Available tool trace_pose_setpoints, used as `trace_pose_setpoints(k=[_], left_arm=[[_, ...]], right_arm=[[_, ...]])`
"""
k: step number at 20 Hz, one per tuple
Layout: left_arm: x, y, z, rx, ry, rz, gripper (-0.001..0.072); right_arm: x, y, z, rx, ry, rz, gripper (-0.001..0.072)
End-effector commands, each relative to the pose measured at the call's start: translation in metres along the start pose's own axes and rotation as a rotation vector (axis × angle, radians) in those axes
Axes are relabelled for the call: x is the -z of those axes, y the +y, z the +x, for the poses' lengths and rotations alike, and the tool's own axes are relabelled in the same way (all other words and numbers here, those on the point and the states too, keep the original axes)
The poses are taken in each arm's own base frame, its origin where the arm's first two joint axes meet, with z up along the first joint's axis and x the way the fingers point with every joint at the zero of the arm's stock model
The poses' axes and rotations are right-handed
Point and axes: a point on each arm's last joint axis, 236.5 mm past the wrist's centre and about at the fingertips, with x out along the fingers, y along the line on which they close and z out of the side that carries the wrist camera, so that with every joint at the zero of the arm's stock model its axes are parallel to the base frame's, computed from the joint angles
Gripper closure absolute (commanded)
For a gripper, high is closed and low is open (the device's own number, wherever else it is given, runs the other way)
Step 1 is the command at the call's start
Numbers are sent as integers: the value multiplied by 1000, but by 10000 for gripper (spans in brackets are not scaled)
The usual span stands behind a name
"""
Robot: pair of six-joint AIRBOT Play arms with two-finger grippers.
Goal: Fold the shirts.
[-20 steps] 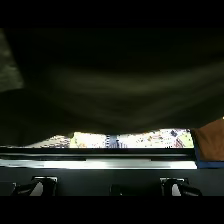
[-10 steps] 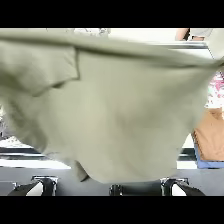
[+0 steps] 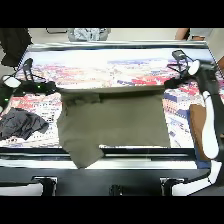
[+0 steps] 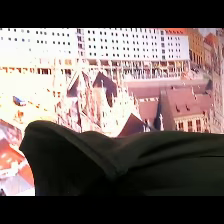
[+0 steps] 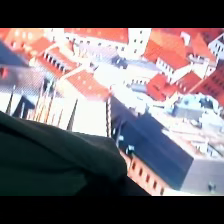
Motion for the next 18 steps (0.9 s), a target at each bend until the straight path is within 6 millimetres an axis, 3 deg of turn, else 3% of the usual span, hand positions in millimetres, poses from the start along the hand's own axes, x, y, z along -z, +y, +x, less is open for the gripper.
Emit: trace_pose_setpoints(k=[1, 3, 5, 7, 9, 11, 14, 18], left_arm=[[-39, 14, 37, 2, -146, -74, 686], [-45, 4, 46, 61, -164, -150, 686], [-26, -6, 54, 87, -88, -158, 687], [-14, -10, 42, 90, -27, -118, 687], [-1, 0, 19, 25, 40, -61, 688], [42, 3, 11, 1, 222, -97, 688], [104, 0, 12, 20, 445, -125, 688], [131, 3, 16, 5, 513, -185, 688]], right_arm=[[-50, -16, 24, 78, -229, 70, 671], [-38, -11, 36, 56, -181, 82, 671], [-3, 2, 49, 10, -37, 84, 672], [24, 0, 39, 5, 78, 9, 672], [58, 7, 19, -53, 226, -102, 672], [106, 23, 8, -153, 424, -186, 672], [134, 38, 18, -211, 512, -158, 672], [149, 57, 27, -287, 567, -116, 671]])
